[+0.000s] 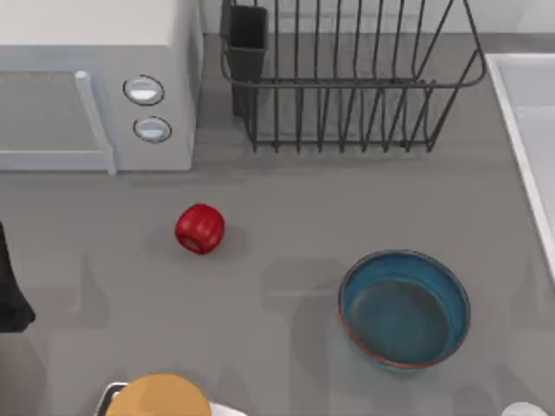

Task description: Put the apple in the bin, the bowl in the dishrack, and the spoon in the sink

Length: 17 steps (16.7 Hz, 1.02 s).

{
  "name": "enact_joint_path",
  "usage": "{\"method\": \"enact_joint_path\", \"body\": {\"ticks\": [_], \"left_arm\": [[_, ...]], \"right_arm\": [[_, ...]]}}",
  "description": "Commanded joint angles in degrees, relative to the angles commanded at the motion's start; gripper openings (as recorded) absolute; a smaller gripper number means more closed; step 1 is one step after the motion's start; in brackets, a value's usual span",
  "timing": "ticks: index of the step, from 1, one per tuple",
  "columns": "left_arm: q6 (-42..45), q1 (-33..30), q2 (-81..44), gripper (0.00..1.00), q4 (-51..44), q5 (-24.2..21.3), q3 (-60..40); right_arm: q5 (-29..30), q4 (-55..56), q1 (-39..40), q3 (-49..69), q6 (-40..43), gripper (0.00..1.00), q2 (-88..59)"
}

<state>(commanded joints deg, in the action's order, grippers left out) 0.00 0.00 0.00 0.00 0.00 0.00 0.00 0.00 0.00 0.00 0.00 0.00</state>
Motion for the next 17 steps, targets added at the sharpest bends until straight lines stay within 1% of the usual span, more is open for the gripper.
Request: {"method": "enact_joint_path", "body": {"ticks": [4, 8, 12, 17], "left_arm": [[-0.16, -0.38, -1.75, 1.00, -1.16, 0.16, -1.72], [-0.98, -2.92, -12.55, 1.00, -7.75, 0.96, -11.58], [-2.13, -7.68, -31.68, 1.00, -18.28, 2.05, -27.64], [-3.61, -15.25, -61.82, 1.00, -34.06, 3.29, -51.37]], "right_arm": [[0.00, 0.00, 0.00, 0.00, 0.00, 1.00, 0.00], [0.00, 0.00, 0.00, 0.00, 0.00, 1.00, 0.00], [0.00, 0.00, 0.00, 0.00, 0.00, 1.00, 0.00], [0.00, 0.00, 0.00, 0.00, 0.00, 1.00, 0.00]]}}
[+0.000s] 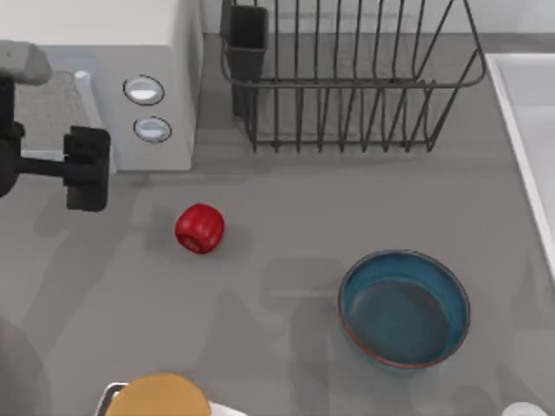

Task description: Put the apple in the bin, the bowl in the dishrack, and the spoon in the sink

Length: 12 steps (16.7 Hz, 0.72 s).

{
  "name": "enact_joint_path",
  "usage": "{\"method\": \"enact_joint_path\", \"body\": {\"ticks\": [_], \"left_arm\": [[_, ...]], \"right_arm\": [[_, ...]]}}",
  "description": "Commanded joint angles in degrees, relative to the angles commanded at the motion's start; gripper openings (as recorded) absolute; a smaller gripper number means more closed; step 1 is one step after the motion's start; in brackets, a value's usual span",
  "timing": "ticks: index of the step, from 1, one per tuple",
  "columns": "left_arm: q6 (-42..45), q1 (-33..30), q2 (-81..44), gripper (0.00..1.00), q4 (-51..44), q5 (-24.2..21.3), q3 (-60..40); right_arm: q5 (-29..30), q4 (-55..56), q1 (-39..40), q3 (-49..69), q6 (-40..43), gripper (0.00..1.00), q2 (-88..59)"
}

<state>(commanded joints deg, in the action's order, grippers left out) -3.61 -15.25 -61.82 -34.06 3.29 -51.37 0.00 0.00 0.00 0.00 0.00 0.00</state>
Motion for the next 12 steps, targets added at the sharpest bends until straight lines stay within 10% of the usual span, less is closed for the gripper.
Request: {"method": "enact_joint_path", "body": {"ticks": [12], "left_arm": [[-2.03, -13.43, -56.41, 1.00, -28.51, 1.14, -42.37]], "right_arm": [[0.00, 0.00, 0.00, 0.00, 0.00, 1.00, 0.00]]}}
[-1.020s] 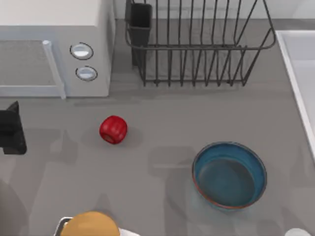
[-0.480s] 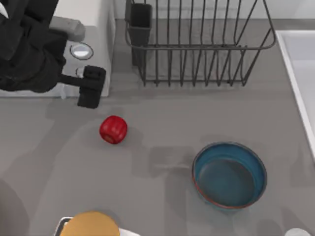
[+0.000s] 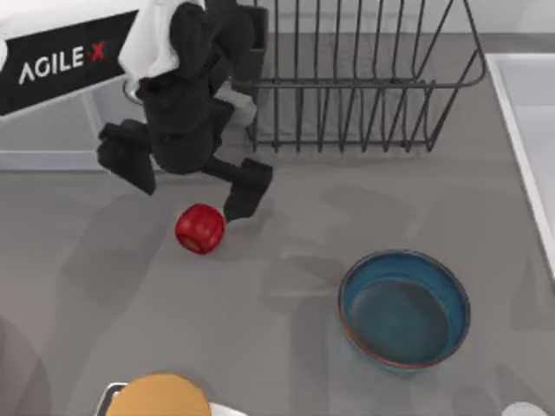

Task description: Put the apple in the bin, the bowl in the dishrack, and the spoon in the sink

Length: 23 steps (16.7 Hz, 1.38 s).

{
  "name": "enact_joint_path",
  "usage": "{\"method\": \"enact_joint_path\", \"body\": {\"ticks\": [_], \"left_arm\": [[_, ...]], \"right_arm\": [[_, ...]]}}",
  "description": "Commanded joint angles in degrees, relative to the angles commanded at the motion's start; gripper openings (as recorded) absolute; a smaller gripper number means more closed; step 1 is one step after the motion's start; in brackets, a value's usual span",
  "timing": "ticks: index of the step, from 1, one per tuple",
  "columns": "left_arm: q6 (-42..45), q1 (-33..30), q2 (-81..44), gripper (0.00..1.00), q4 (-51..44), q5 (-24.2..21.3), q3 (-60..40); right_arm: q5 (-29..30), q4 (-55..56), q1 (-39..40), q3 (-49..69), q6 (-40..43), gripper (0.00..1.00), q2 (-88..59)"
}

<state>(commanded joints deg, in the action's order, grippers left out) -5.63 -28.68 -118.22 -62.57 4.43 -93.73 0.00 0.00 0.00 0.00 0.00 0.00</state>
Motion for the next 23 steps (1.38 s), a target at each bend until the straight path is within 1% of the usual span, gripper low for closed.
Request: {"method": "enact_joint_path", "body": {"ticks": [3, 8, 10, 15, 20, 23], "left_arm": [[-0.08, -0.72, -2.79, 1.00, -1.50, 0.01, -2.33], [-0.01, -0.45, -2.76, 1.00, -1.19, -0.01, -2.00], [0.24, -0.41, -3.57, 1.00, 0.97, 0.00, -0.49], [0.78, 0.08, -7.37, 1.00, 11.11, -0.04, 5.38], [0.85, 0.14, -7.90, 1.00, 12.11, -0.05, 6.10], [0.85, 0.14, -7.90, 0.77, 12.11, -0.05, 6.10]], "right_arm": [[0.00, 0.00, 0.00, 0.00, 0.00, 1.00, 0.00], [0.00, 0.00, 0.00, 0.00, 0.00, 1.00, 0.00], [0.00, 0.00, 0.00, 0.00, 0.00, 1.00, 0.00], [0.00, 0.00, 0.00, 0.00, 0.00, 1.00, 0.00], [0.00, 0.00, 0.00, 0.00, 0.00, 1.00, 0.00], [0.00, 0.00, 0.00, 0.00, 0.00, 1.00, 0.00]]}}
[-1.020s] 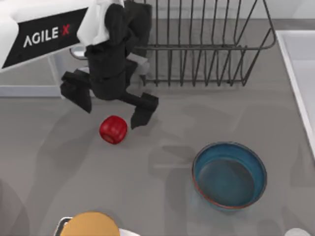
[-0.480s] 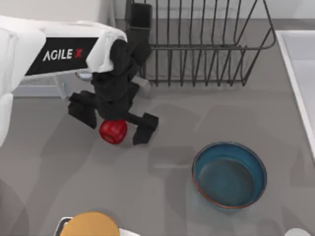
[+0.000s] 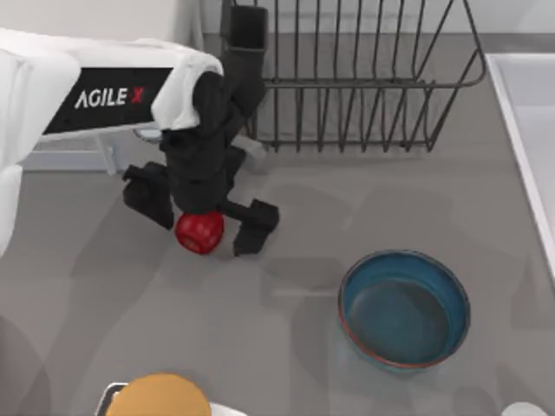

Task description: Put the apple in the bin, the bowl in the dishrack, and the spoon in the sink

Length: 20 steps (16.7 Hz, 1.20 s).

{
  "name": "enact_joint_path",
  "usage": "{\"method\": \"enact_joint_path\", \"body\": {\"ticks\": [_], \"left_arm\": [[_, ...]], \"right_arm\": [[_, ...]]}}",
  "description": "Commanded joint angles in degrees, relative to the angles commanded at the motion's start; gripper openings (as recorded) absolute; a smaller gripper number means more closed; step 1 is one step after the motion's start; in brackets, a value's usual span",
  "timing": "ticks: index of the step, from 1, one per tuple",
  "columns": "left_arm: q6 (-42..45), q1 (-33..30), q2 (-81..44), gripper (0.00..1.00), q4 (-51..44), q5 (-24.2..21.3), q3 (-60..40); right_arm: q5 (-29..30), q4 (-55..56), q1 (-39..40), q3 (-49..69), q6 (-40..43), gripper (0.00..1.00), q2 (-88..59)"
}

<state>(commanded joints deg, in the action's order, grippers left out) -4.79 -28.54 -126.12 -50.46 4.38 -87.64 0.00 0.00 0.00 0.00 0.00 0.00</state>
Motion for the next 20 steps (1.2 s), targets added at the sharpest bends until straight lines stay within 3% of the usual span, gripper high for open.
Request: {"method": "enact_joint_path", "body": {"ticks": [10, 20], "left_arm": [[0.00, 0.00, 0.00, 0.02, 0.00, 0.00, 0.00], [-0.38, -0.36, 0.88, 0.00, -0.41, -1.07, -0.43]], "right_arm": [[0.00, 0.00, 0.00, 0.00, 0.00, 1.00, 0.00], [0.00, 0.00, 0.00, 0.00, 0.00, 1.00, 0.00]]}}
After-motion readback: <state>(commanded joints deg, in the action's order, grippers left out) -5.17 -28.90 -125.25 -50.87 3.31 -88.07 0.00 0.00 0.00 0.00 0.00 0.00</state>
